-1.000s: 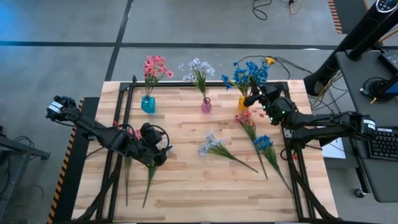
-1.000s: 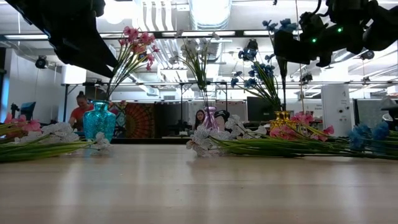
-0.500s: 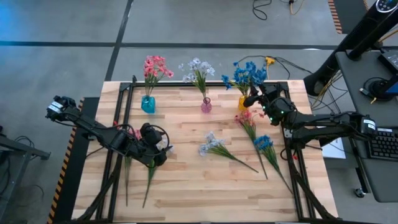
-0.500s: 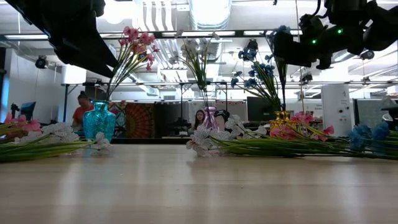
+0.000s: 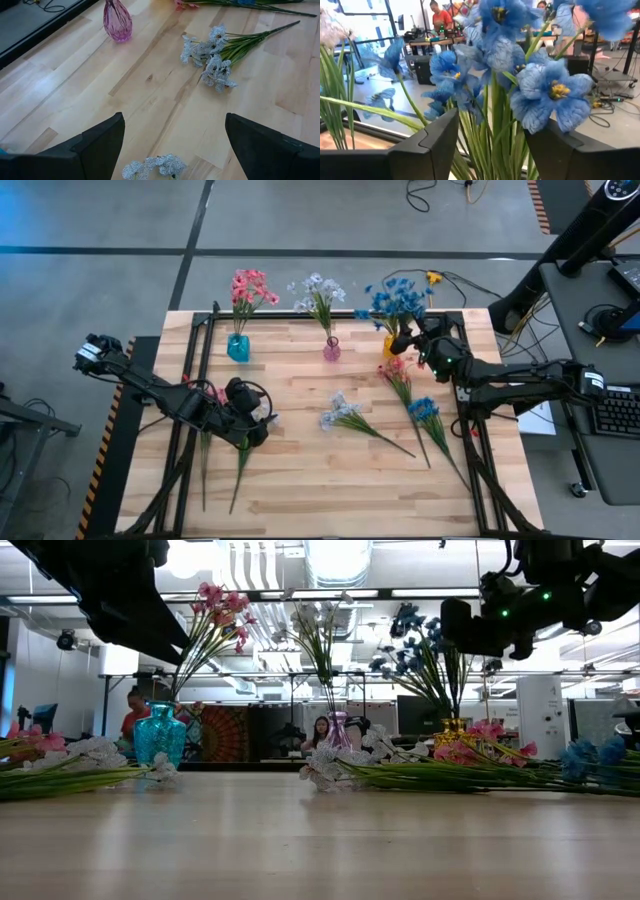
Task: Sort flowers into vase by color
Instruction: Put the right white flowers into the pink vase
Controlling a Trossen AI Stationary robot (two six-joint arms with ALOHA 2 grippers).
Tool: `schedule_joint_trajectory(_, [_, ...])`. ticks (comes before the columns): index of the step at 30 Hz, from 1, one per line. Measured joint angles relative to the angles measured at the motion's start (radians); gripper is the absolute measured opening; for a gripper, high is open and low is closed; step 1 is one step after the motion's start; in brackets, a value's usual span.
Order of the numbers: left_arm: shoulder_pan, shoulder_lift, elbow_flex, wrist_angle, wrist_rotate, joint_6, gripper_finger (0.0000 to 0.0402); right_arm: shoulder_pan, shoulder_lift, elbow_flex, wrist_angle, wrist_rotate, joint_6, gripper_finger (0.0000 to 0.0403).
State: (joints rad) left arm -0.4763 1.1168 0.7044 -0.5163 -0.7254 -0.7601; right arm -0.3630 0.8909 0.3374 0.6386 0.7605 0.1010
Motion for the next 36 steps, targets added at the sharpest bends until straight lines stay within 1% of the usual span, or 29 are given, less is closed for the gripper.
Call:
schedule_joint_trajectory(13, [0.0,0.0,0.0,0.0,0.001,0.0,0.0327,0.004,-0.001,0.001,-0.097,-0.008,0.051,0.0256])
schedule_joint_trajectory(20, [0.0,0.0,0.0,0.0,0.001,0.0,0.0327,0.031,-0.005,0.001,-0.137,-0.01,0.069,0.0271])
schedule_joint_trajectory(24, [0.0,0.0,0.0,0.001,0.0,-0.01,0.0327,0.068,-0.038,0.001,-0.239,-0.01,0.146,0.0271])
schedule_joint_trajectory(30, [0.0,0.0,0.0,0.004,0.001,-0.018,0.0327,0.113,-0.113,0.001,-0.392,-0.012,0.27,0.026])
schedule_joint_trajectory(33, [0.0,0.0,0.0,0.005,0.005,-0.058,0.0327,0.131,-0.148,0.001,-0.435,-0.066,0.326,0.0254])
schedule_joint_trajectory(36, [0.0,0.0,0.0,0.006,0.038,-0.093,0.0327,0.142,-0.167,0.001,-0.442,-0.156,0.385,0.0249])
